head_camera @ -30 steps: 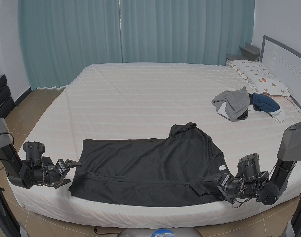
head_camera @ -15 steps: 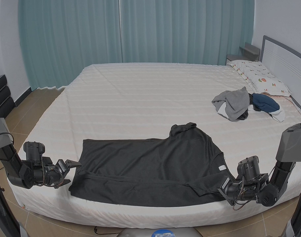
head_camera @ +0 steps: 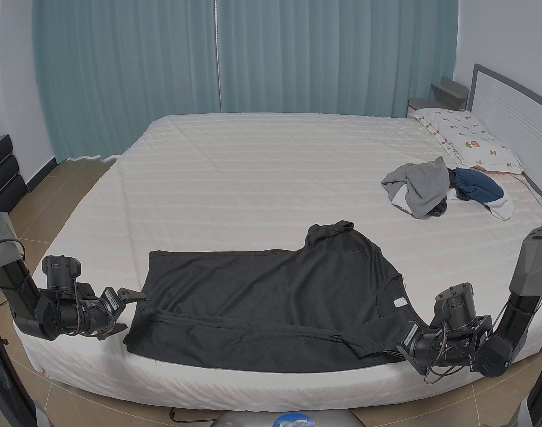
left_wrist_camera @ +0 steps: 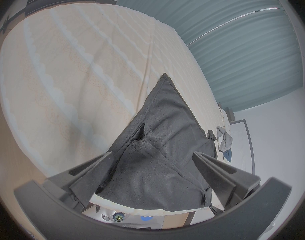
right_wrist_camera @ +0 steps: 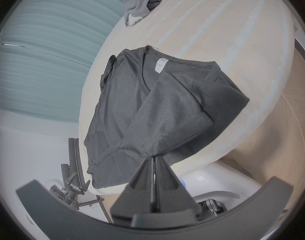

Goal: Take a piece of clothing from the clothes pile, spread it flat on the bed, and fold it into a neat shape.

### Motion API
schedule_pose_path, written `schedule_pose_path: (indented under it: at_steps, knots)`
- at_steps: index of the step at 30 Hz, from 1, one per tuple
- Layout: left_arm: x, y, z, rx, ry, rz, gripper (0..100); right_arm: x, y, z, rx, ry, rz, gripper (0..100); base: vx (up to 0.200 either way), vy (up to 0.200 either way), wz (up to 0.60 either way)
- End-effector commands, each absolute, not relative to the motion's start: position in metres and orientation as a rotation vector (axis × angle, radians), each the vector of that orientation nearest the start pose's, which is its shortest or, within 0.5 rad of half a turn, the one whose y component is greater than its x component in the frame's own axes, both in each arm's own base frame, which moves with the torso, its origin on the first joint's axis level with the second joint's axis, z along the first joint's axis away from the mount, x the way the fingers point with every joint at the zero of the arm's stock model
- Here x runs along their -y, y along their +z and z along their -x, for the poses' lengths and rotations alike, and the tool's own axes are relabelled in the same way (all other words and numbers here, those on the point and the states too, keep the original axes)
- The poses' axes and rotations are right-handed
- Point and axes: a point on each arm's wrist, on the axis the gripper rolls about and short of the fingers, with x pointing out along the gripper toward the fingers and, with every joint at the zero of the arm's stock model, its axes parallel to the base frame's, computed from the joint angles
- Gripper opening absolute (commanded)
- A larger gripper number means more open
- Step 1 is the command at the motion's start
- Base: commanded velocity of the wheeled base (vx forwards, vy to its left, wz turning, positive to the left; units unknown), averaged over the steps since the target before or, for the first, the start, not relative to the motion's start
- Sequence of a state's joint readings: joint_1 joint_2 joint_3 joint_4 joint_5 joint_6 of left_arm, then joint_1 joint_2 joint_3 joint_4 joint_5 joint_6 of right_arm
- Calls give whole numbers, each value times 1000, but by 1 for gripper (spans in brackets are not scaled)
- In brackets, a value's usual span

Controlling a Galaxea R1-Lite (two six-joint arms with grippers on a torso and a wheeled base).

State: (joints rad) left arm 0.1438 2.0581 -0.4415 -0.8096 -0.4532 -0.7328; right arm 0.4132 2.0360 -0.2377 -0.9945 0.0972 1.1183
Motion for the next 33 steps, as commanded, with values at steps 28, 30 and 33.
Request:
schedule_pose_path:
  at_steps: [28, 30, 33]
  knots:
    - [-30, 15, -274, -859, 8, 925, 100, -83, 28, -229, -854, 21, -896, 100, 0, 0, 0]
    - [-30, 15, -274, -856, 10, 924, 100, -80, 33, -237, -818, 23, -903, 100, 0, 0, 0]
    - [-31, 18, -274, -843, 19, 918, 100, -77, 42, -242, -777, 44, -915, 100, 0, 0, 0]
